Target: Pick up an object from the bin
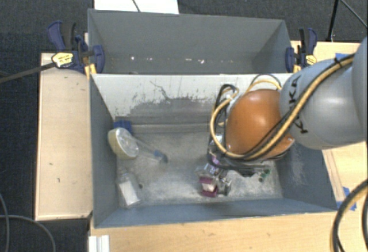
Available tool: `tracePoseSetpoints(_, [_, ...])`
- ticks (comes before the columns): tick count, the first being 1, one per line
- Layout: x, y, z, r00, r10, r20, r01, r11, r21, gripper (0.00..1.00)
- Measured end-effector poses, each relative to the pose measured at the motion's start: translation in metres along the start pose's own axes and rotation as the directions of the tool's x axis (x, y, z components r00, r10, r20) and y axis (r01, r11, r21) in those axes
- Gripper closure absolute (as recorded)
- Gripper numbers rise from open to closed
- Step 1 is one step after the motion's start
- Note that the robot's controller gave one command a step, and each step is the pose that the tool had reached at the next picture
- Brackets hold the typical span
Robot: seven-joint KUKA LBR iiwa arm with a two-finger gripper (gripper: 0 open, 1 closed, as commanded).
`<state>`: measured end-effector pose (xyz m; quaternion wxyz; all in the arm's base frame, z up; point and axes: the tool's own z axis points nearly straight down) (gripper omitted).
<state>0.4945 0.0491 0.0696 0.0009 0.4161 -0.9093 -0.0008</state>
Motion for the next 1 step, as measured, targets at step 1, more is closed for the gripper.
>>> tracePoseSetpoints(1, [-0.0239, -0.0406, -0.1423, 1.000, -0.018, 0.009, 0.018, 1.000, 0.010, 1.00])
